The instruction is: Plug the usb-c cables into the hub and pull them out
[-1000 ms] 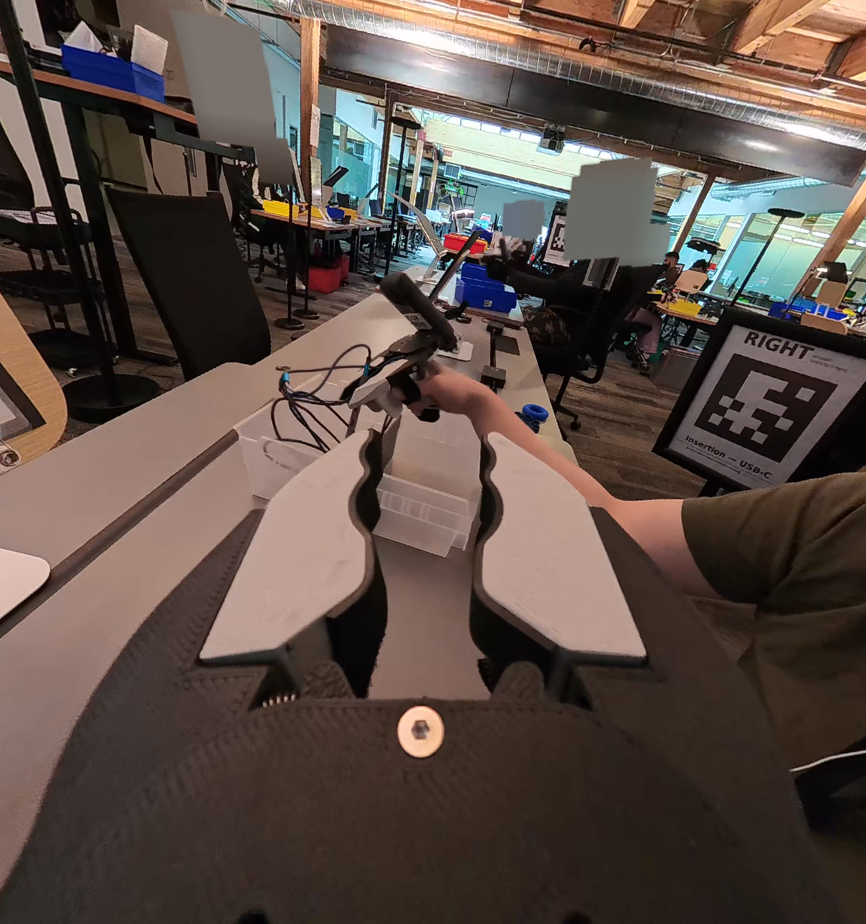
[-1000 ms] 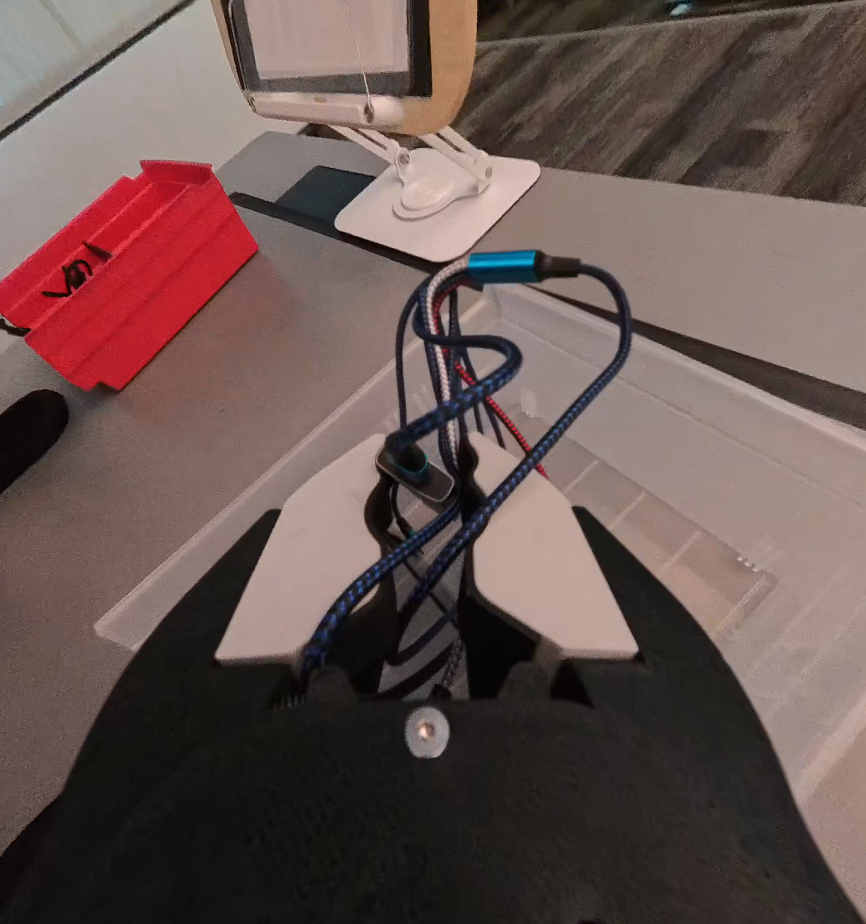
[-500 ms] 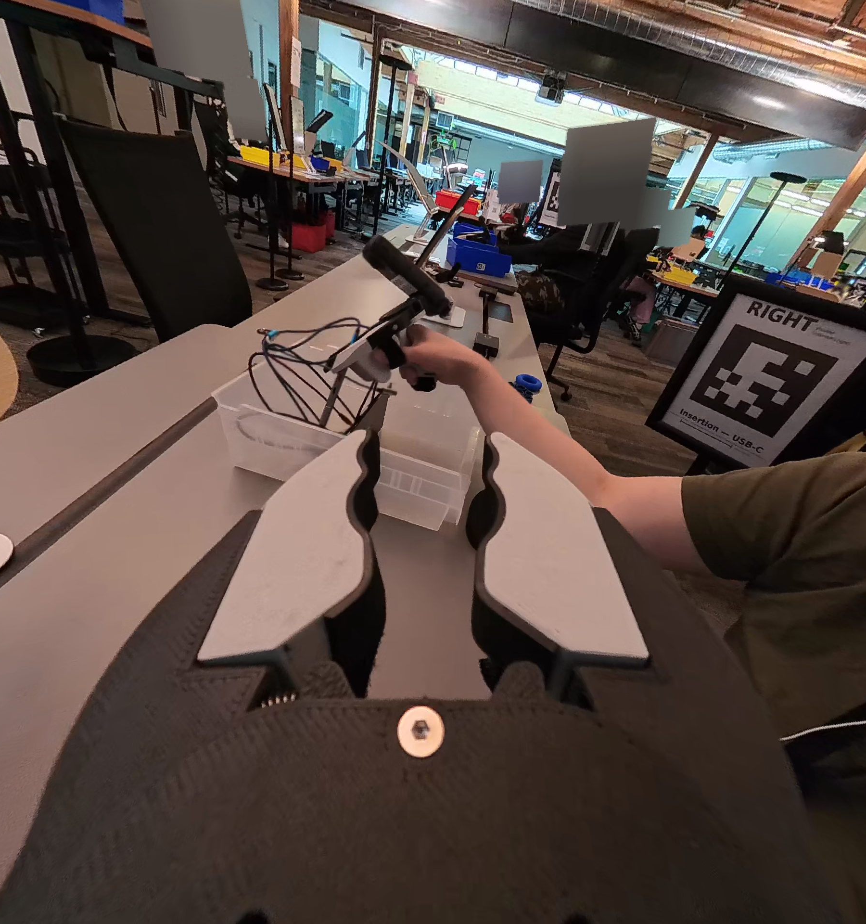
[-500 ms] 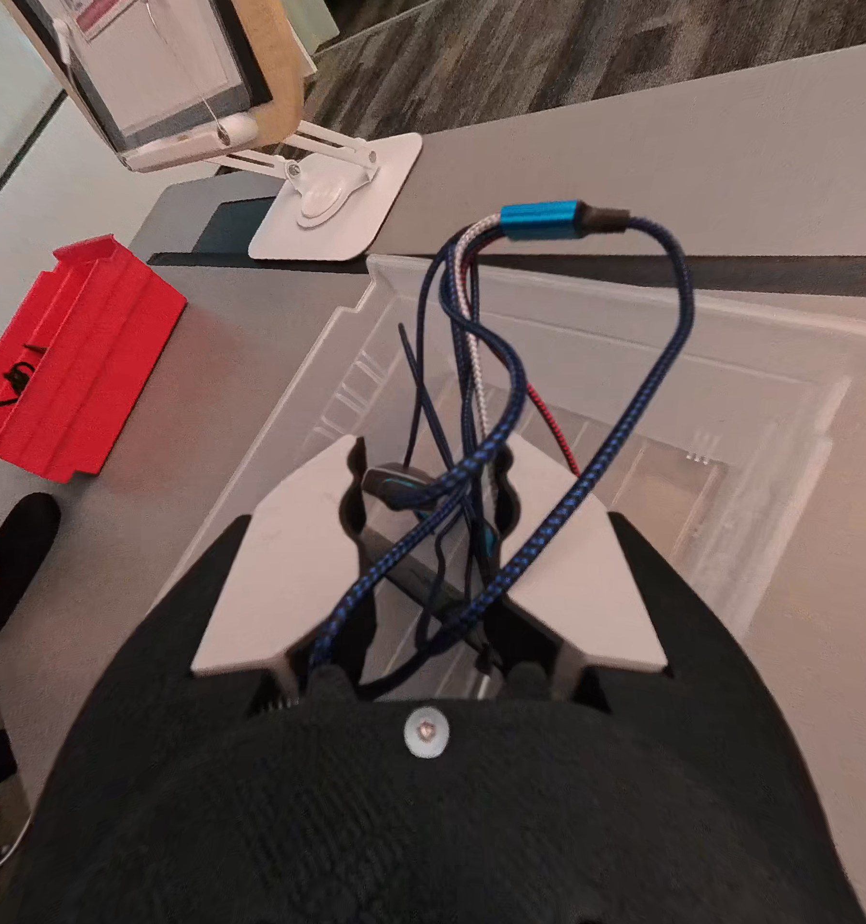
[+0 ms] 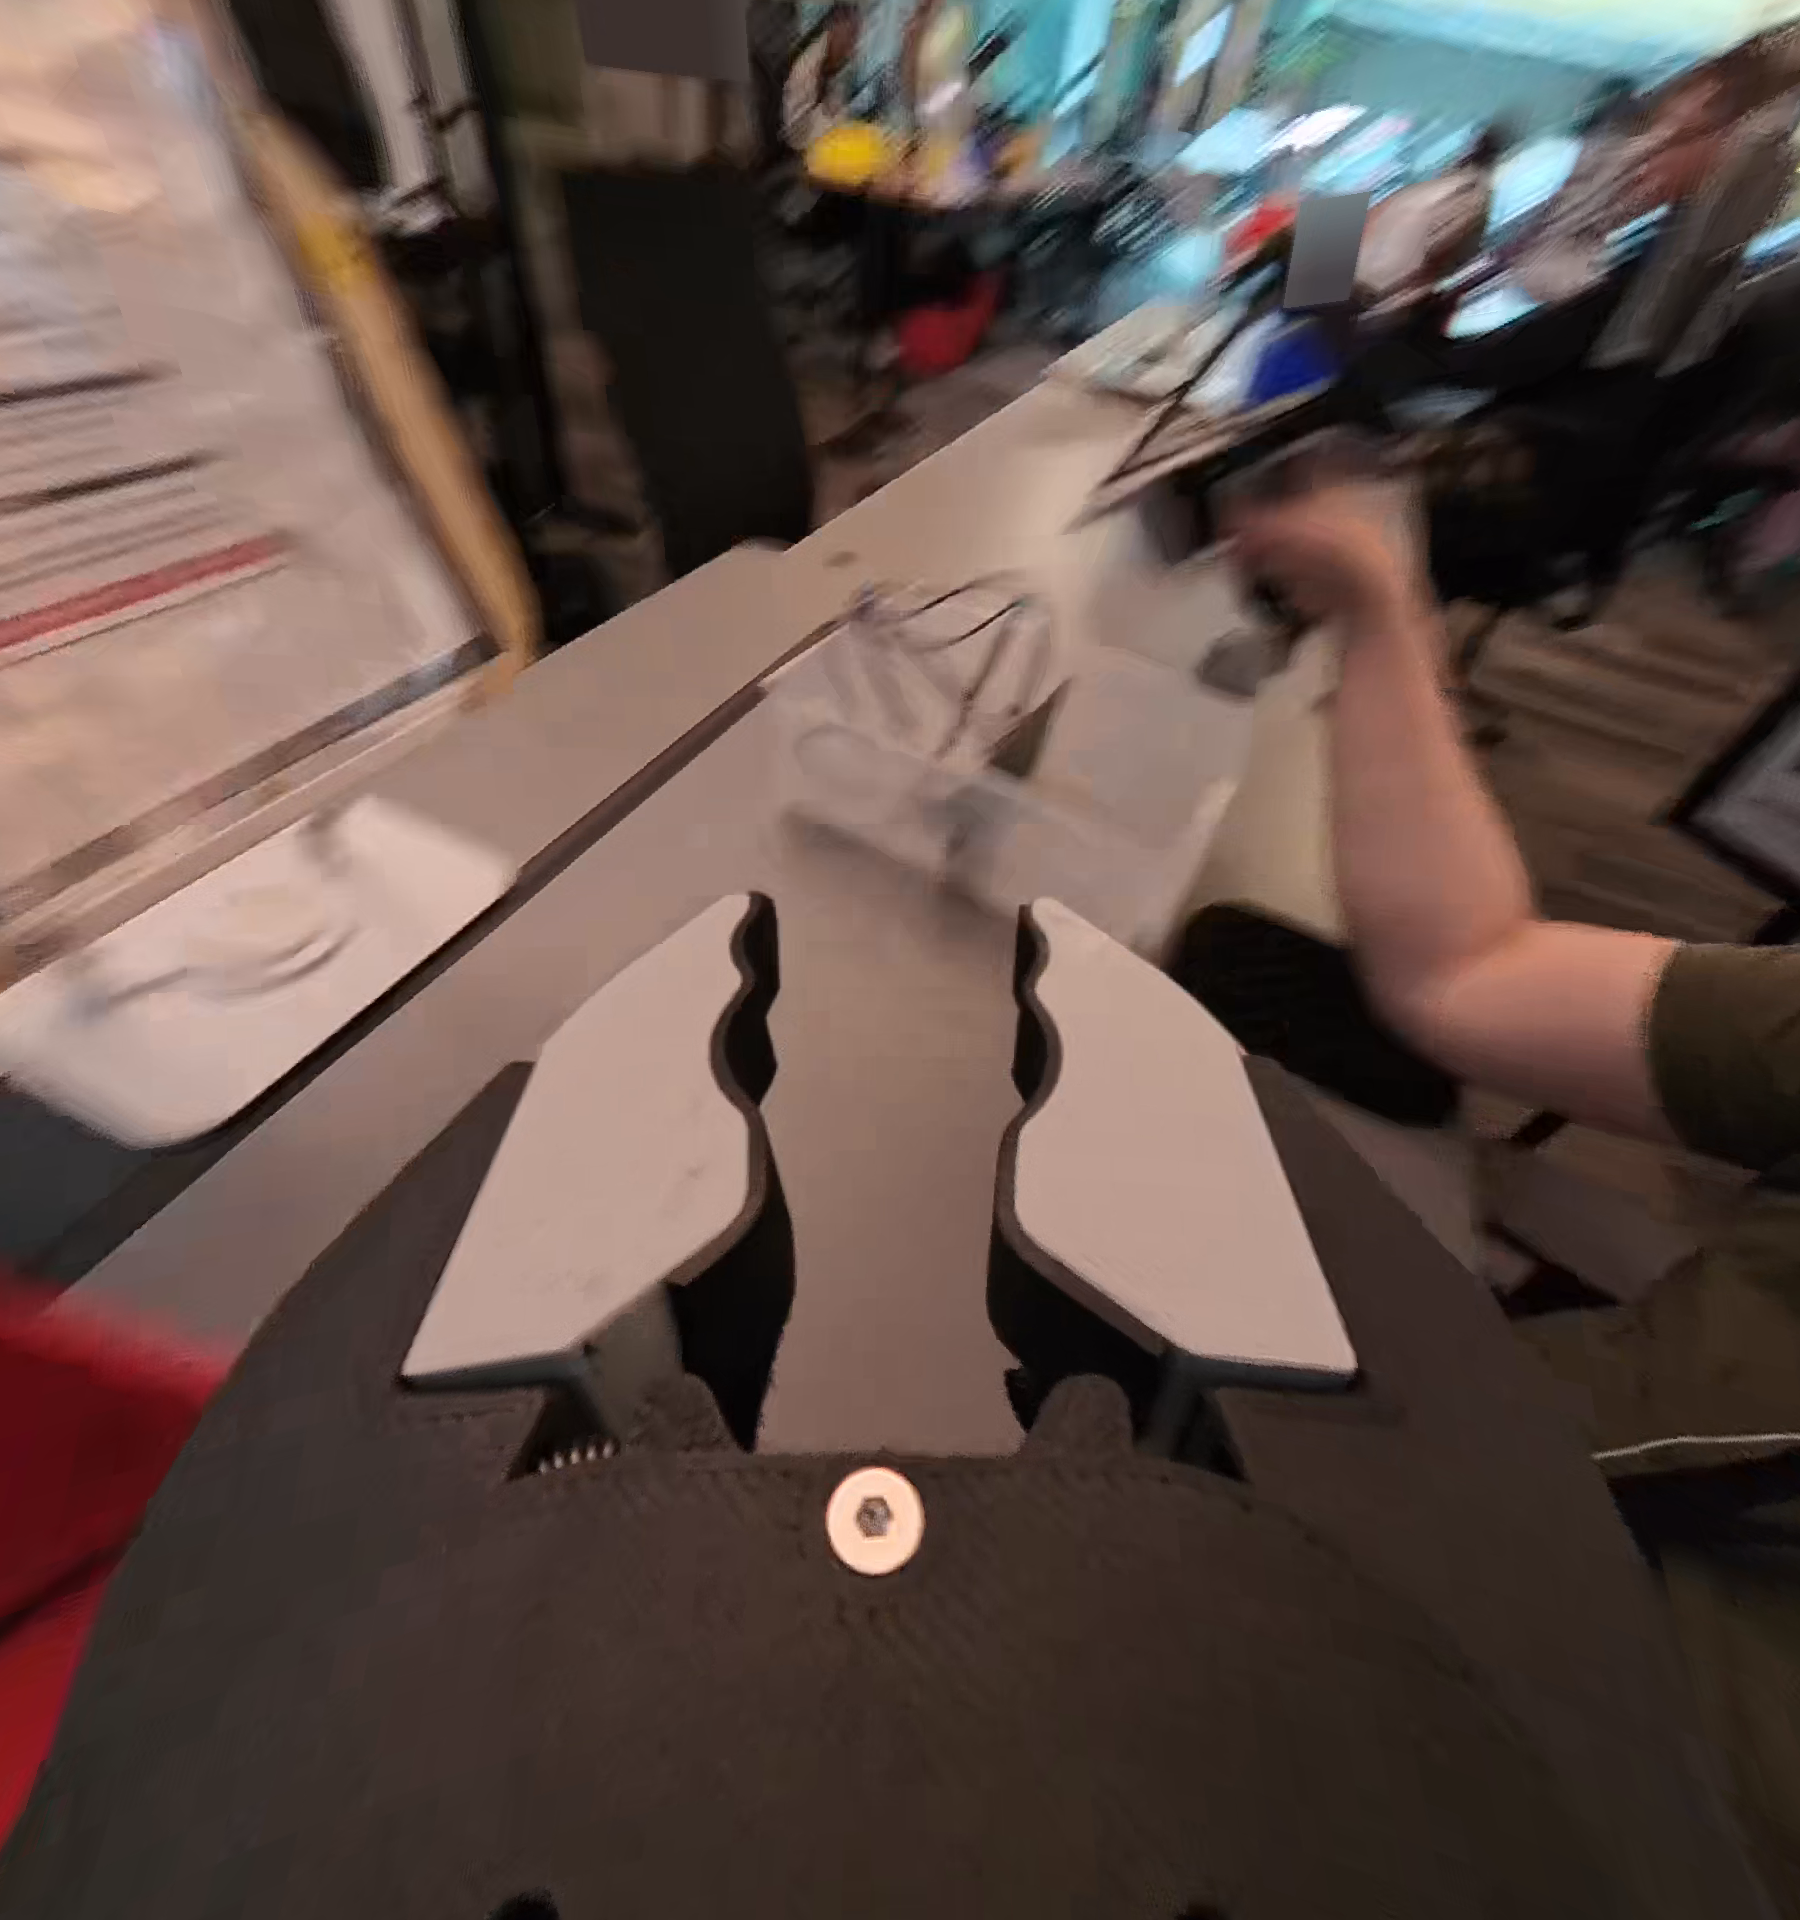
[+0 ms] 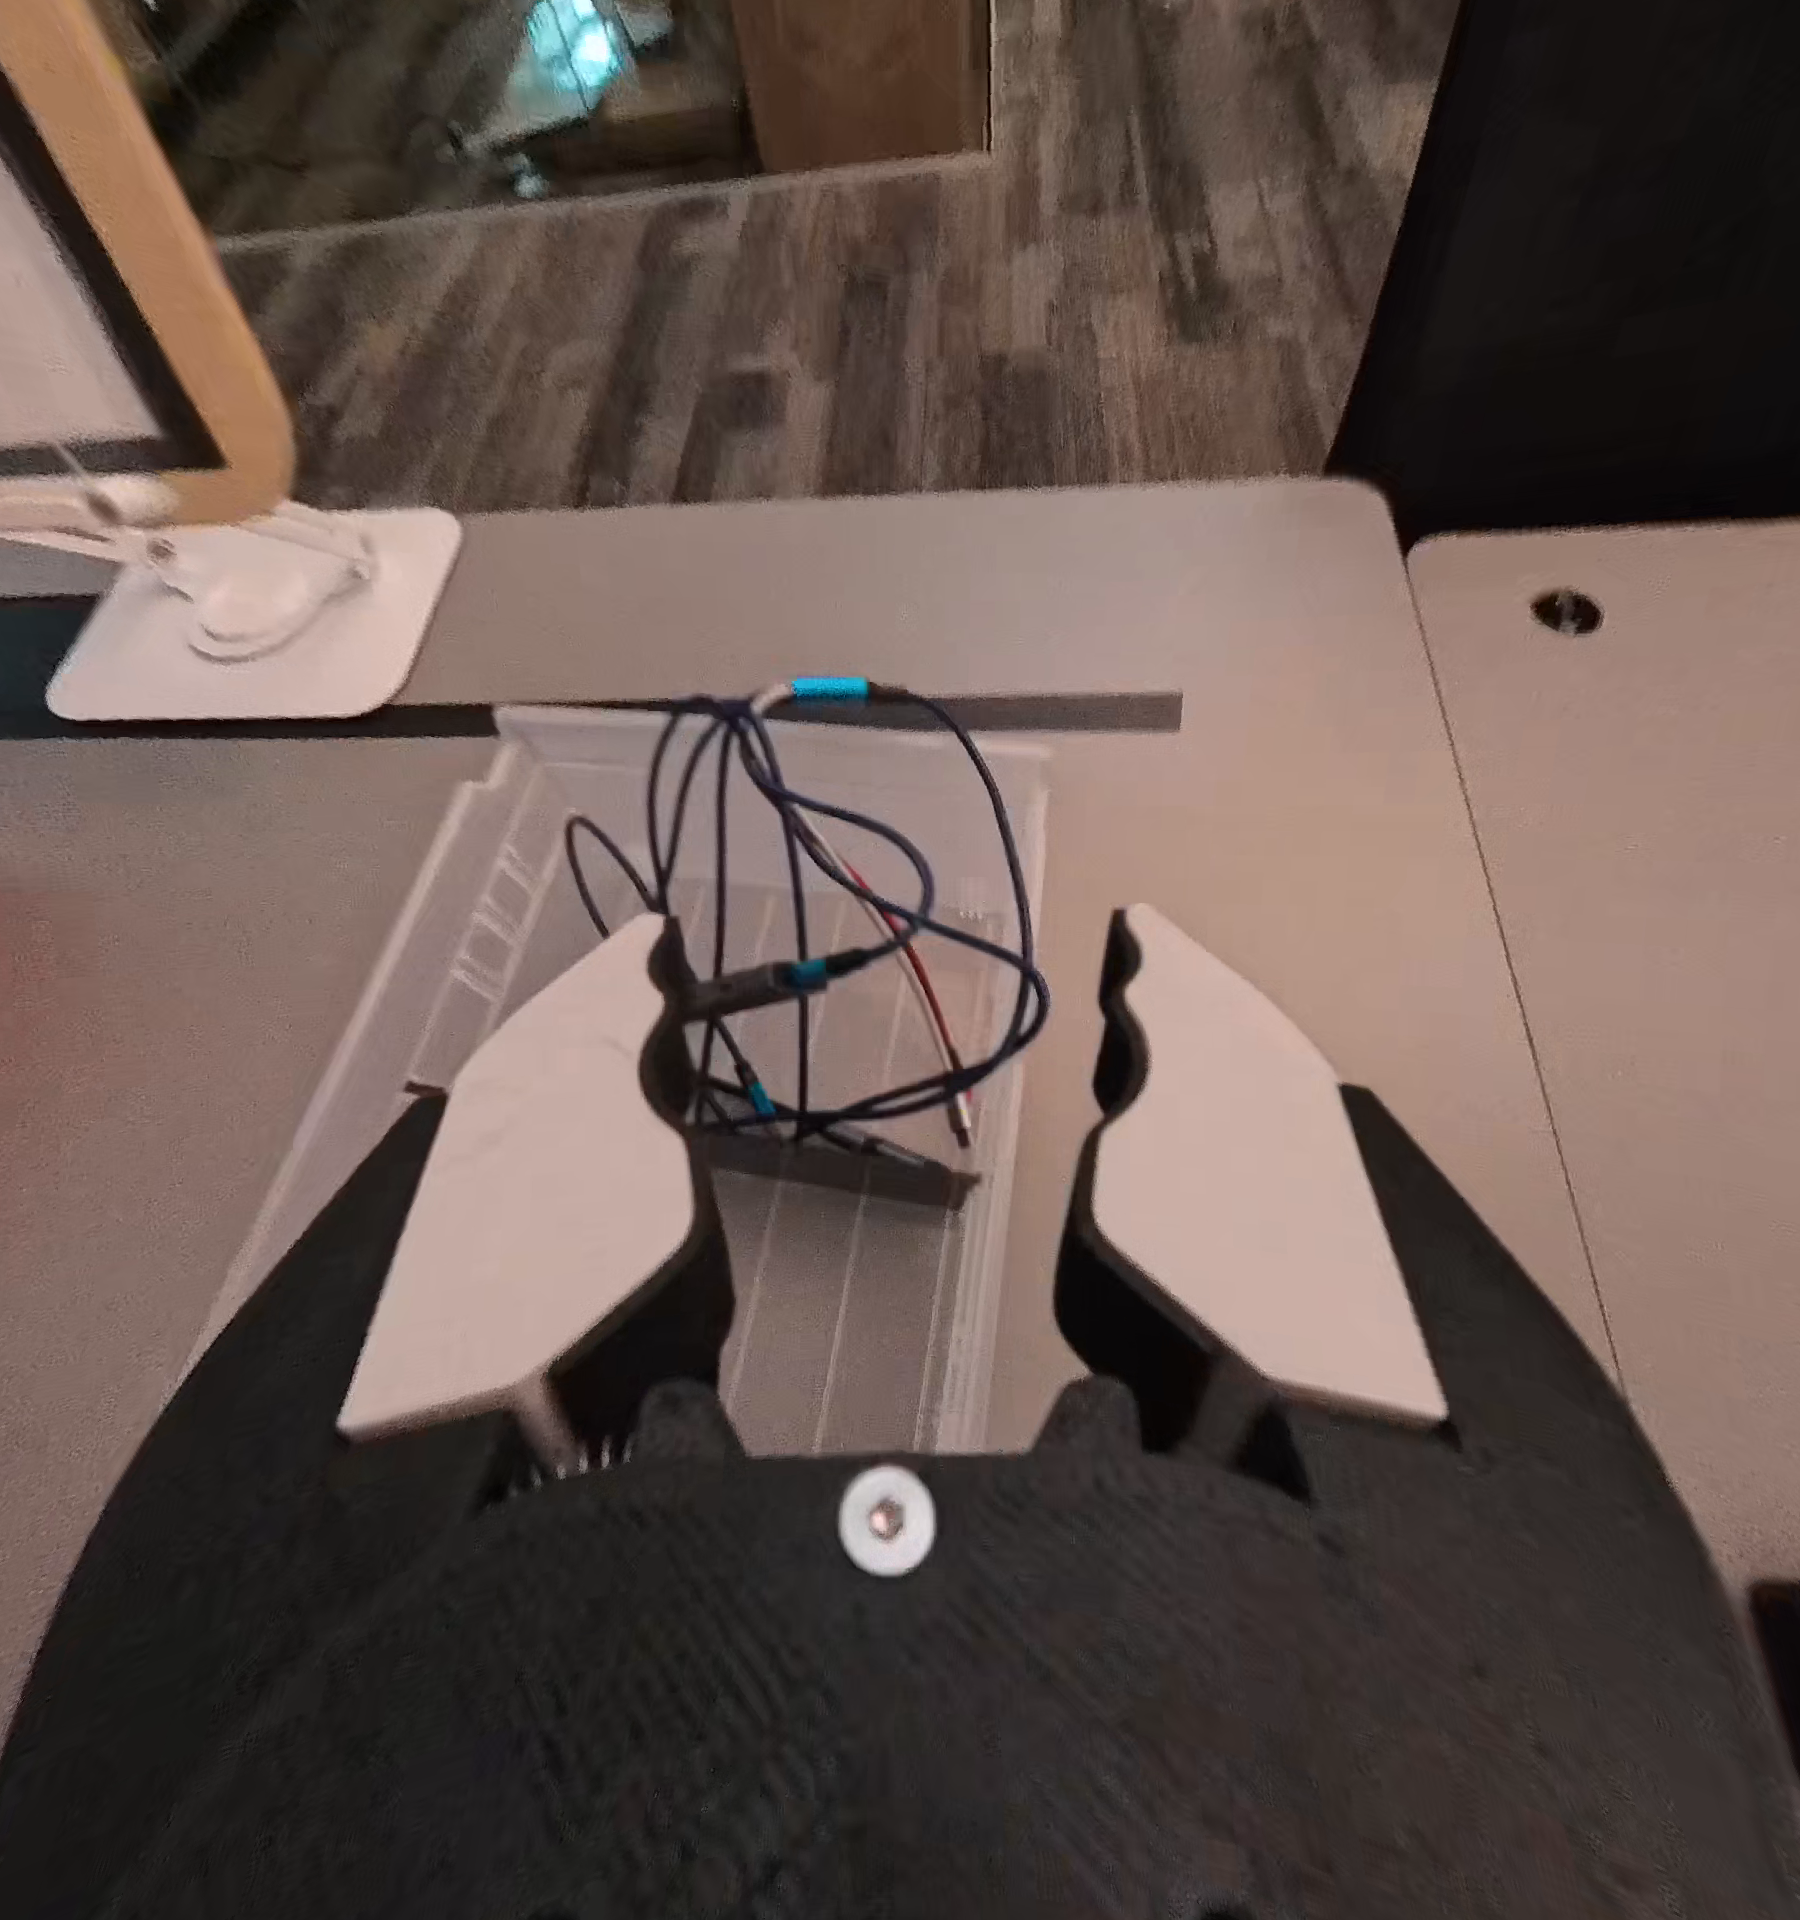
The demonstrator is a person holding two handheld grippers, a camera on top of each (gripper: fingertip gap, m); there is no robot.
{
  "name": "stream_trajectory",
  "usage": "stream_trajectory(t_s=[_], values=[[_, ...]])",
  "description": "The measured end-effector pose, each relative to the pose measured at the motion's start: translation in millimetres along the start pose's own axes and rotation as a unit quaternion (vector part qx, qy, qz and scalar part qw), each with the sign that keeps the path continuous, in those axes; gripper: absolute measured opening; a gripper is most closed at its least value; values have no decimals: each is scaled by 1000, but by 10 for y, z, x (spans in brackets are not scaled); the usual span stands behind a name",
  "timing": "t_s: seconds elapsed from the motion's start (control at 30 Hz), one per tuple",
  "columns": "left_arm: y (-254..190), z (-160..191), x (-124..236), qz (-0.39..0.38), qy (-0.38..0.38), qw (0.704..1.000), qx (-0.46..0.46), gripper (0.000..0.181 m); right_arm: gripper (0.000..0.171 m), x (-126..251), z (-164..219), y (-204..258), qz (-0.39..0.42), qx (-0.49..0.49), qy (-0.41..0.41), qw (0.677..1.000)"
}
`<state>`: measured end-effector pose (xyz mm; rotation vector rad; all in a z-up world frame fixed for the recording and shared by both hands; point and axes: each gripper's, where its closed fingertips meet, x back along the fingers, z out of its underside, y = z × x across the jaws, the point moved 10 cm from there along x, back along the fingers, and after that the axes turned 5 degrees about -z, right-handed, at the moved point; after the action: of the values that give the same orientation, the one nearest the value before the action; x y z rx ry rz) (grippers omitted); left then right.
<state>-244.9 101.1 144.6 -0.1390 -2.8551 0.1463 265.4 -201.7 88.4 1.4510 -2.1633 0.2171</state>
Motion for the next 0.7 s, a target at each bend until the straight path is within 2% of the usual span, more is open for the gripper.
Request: stream_trajectory(t_s=[0.1, 0.2, 0.3, 0.47, 0.53, 0.63, 0.7], values=[[255, 198, 427, -144, 129, 981, -14, 38, 76, 232, -185, 280, -34, 63, -115, 991], [477, 557, 736, -217, 276, 936, -14, 44, 71, 376, -296, 623, -57, 112, -228, 966], [653, 911, 823, -176, 358, 917, -6, 48, 69, 374, -343, 916, -85, 147, -272, 947], [988, 1250, 718, -132, 402, 905, 44, 54, 69, 174, -326, 1190, -124, 176, -224, 950], [1065, 1376, 656, -121, 424, 897, 45, 64, 69, 89, -316, 1246, -132, 184, -206, 952], [1156, 1584, 590, -120, 474, 871, 40, 64, 69, 37, -319, 1301, -139, 199, -211, 947], [1226, 1702, 554, -132, 507, 851, 35, 56, 69, 26, -325, 1333, -150, 202, -213, 944]])
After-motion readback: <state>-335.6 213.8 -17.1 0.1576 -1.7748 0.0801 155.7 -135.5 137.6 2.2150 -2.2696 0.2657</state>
